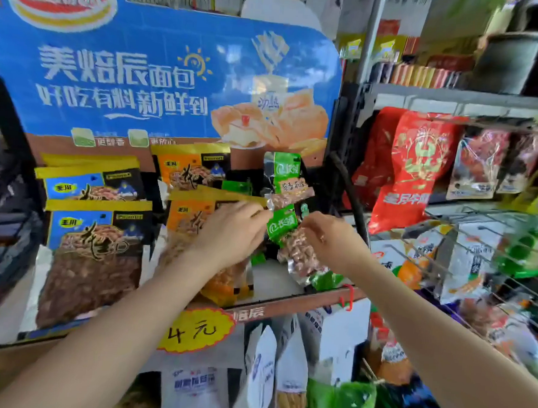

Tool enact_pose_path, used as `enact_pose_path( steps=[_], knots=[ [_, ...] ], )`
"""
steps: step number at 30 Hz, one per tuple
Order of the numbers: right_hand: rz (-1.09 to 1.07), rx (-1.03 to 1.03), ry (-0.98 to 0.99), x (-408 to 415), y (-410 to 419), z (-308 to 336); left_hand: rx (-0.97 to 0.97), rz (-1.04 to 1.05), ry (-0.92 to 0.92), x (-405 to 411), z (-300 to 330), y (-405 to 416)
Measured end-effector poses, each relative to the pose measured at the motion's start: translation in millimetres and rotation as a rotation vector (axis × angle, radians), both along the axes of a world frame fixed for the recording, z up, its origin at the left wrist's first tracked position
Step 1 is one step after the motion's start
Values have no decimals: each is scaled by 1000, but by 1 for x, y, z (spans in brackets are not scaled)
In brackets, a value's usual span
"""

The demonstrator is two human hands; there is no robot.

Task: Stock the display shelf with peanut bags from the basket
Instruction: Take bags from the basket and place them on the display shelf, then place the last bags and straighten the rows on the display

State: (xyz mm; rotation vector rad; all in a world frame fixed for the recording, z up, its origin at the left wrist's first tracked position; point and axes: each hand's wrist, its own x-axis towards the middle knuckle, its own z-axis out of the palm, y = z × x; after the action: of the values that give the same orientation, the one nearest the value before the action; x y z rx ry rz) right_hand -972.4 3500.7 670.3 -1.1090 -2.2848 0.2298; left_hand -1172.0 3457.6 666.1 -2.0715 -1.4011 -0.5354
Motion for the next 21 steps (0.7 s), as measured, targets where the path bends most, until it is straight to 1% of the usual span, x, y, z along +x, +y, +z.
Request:
enact_pose_path(
  steps=[2,5,7,9,13,16,19,21],
  knots=[
    [-33,13,16,27,-15,-8,-66,-116,-18,31,-11,-8],
    [-105,-17,10,89,-41,-34,-117,-245,-6,88,-32,-19],
    [-168,-30,30,139,-58,-58,-140,-308,26,132,-50,-26],
    [-258,-80,39,190,-75,-86,-208,-346,63,176,-72,-31],
    [-427,-296,-30,289,-102,-142,-442,-377,9,255,-118,-34],
    [-476,-435,-42,357,-117,-182,-616,-362,-12,319,-155,-35],
    [-550,-586,-65,423,-138,-230,-826,-345,-18,392,-207,-42],
    [-636,-695,-54,466,-157,-269,-967,-319,-53,435,-255,-50]
  ],
)
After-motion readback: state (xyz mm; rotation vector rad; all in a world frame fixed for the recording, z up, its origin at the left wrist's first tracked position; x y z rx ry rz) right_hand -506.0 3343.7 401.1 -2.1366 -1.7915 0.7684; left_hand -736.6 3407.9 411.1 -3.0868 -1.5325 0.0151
